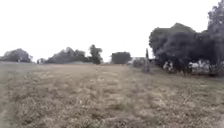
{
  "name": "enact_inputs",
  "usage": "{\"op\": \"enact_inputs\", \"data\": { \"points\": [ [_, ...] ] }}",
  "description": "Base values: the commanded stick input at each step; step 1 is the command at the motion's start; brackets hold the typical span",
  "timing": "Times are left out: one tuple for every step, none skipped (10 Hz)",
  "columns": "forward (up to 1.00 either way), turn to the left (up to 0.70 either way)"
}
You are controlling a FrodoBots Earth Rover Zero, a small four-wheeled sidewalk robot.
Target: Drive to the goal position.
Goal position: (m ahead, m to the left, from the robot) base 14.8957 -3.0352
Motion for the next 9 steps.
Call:
{"op": "enact_inputs", "data": {
  "points": [
    [0.68, 0.03],
    [0.68, 0.03],
    [0.68, 0.03],
    [0.68, 0.02],
    [0.68, 0.02],
    [0.68, 0.02],
    [0.68, 0.02],
    [0.68, 0.01],
    [0.68, 0.00]
  ]
}}
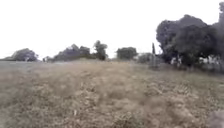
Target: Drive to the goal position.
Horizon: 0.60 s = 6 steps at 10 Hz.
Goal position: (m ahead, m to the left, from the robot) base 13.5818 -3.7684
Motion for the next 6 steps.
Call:
{"op": "enact_inputs", "data": {
  "points": [
    [0.68, -0.01],
    [0.68, -0.02],
    [0.68, -0.03],
    [0.68, -0.07],
    [0.67, -0.13],
    [0.67, -0.13]
  ]
}}
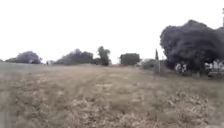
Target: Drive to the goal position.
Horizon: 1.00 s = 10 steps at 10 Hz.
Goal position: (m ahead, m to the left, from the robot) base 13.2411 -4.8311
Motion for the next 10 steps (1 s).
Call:
{"op": "enact_inputs", "data": {
  "points": [
    [0.68, -0.13],
    [0.68, -0.16],
    [0.68, -0.17],
    [0.68, -0.17],
    [0.68, -0.18],
    [0.68, -0.18],
    [0.67, -0.19],
    [0.67, -0.19],
    [0.67, -0.19],
    [0.68, -0.20]
  ]
}}
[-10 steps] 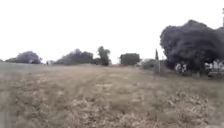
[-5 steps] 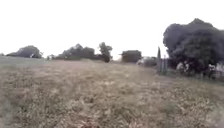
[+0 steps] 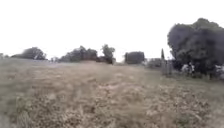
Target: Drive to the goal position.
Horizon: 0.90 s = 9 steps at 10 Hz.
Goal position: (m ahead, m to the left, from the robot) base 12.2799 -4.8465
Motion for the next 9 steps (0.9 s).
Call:
{"op": "enact_inputs", "data": {
  "points": [
    [0.68, -0.20],
    [0.68, -0.21],
    [0.68, -0.21],
    [0.68, -0.22],
    [0.68, -0.22],
    [0.68, -0.22],
    [0.68, -0.22],
    [0.68, -0.23],
    [0.68, -0.23]
  ]
}}
